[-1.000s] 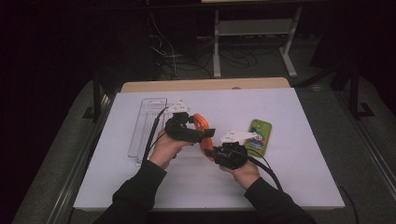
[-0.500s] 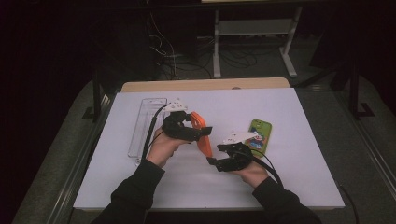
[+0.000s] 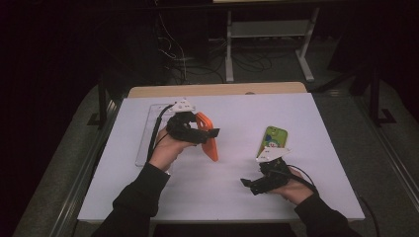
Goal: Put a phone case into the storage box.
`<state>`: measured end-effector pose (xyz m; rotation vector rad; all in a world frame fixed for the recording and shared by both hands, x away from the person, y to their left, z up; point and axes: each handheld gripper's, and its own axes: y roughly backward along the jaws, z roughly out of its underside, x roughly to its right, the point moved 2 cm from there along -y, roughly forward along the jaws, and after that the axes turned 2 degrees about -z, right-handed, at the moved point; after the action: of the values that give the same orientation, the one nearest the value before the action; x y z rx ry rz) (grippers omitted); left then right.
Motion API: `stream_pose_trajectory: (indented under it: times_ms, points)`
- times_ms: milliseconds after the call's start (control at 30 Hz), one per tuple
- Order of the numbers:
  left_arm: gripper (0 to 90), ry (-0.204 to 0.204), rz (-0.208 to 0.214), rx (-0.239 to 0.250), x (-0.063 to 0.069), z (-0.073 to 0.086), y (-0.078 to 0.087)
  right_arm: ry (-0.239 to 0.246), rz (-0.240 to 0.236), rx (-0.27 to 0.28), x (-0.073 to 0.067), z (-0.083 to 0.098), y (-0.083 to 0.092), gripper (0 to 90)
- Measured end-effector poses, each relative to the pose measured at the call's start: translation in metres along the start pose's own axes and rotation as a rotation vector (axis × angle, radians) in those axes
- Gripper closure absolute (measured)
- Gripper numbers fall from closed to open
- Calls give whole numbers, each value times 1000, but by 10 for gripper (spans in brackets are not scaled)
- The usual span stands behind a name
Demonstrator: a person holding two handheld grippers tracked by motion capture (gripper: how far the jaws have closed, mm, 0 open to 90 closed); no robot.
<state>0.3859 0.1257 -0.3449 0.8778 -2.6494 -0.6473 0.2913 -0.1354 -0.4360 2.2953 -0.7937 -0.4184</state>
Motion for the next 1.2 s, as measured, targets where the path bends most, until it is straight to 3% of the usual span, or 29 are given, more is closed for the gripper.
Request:
stream_pose_trajectory:
  times_ms: [267,467,600,900,1000,1200]
  points:
    - [153,-33,-36,-70,-16,-18,7,-21,43,-4,16,18,18,40]
    - [153,-48,-95,-104,-34,-35,19,-32,60,-9,22,29,26,29]
    - [153,-28,-120,-113,-48,-42,26,-38,78,-14,26,36,32,24]
    - [153,15,-219,-128,-82,-56,49,-77,106,-7,35,47,42,22]
    - [153,29,-270,-127,-93,-59,55,-92,114,-6,36,48,42,22]
    - [154,52,-374,-146,-106,-58,59,-70,109,-8,36,47,41,21]
